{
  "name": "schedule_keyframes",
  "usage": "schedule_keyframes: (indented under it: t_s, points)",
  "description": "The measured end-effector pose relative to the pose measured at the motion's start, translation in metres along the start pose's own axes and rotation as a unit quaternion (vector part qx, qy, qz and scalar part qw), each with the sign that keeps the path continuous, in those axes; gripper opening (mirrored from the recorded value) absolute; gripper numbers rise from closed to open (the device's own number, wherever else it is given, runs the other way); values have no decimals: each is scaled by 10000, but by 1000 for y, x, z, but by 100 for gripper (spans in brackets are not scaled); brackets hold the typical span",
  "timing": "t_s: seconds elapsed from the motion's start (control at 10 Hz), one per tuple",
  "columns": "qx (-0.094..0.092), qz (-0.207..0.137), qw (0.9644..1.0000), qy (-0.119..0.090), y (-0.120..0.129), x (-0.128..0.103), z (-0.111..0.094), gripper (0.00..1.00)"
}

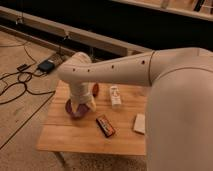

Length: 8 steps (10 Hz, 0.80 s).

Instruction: Place the bottle in the ceramic bowl

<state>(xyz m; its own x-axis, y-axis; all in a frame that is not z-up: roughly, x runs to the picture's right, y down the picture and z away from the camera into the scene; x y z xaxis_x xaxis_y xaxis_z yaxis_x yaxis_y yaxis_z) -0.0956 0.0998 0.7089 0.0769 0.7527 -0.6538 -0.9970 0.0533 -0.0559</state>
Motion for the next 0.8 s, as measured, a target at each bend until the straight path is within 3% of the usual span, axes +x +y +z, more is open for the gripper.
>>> schedule_keyframes:
  t_s: [0.5,0.8]
  points:
    - [77,-82,9996,-260,-77,-47,26,65]
    - [25,-193,9994,-271,-116,-73,41,65]
